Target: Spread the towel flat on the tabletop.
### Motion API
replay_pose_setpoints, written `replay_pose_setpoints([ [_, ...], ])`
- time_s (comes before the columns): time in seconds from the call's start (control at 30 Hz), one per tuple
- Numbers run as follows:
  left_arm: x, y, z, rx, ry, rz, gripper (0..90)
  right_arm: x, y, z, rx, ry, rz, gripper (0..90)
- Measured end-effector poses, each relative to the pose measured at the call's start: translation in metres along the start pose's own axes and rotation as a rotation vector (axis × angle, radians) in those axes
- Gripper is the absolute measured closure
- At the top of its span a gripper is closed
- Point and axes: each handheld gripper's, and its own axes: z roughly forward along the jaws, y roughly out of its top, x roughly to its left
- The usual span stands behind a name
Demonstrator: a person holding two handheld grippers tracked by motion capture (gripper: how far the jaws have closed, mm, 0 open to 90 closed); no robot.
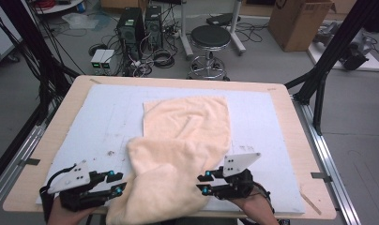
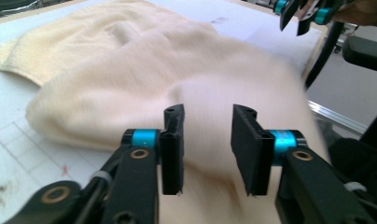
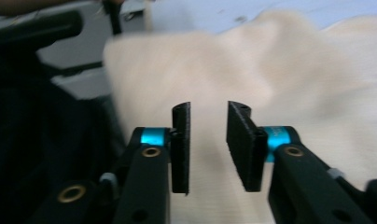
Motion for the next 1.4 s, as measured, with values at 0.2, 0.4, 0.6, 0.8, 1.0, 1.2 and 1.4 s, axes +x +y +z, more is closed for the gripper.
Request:
replay_pose_setpoints([
  [0.2, 0.026, 0.002, 0.051, 0.075, -0.021, -0.025, 52.2, -0.035, -0.010, 0.003, 0.077, -0.180, 0.055, 64.1],
  [0.4, 0.039, -0.008, 0.087, 0.235, -0.011, -0.036, 48.1, -0.050, -0.030, 0.032, 0.173, -0.174, 0.102, 53.2],
  [0.6, 0.036, -0.013, 0.094, 0.264, -0.008, -0.022, 72.9, -0.049, -0.035, 0.050, 0.270, -0.195, 0.044, 74.2],
  [0.8, 0.022, -0.009, 0.080, 0.200, -0.057, -0.028, 85.6, -0.045, -0.033, 0.035, 0.283, -0.161, 0.023, 84.1],
  [1.0, -0.008, -0.011, 0.064, 0.206, -0.179, -0.034, 85.6, -0.033, -0.033, -0.003, 0.203, -0.160, 0.036, 84.2],
  [1.2, -0.004, 0.002, 0.059, 0.151, -0.213, -0.072, 66.1, -0.031, -0.034, -0.013, 0.165, -0.104, 0.058, 67.1],
  [1.4, 0.046, 0.035, 0.064, 0.019, -0.064, -0.125, 56.6, -0.065, -0.014, -0.023, 0.082, -0.248, 0.092, 57.6],
])
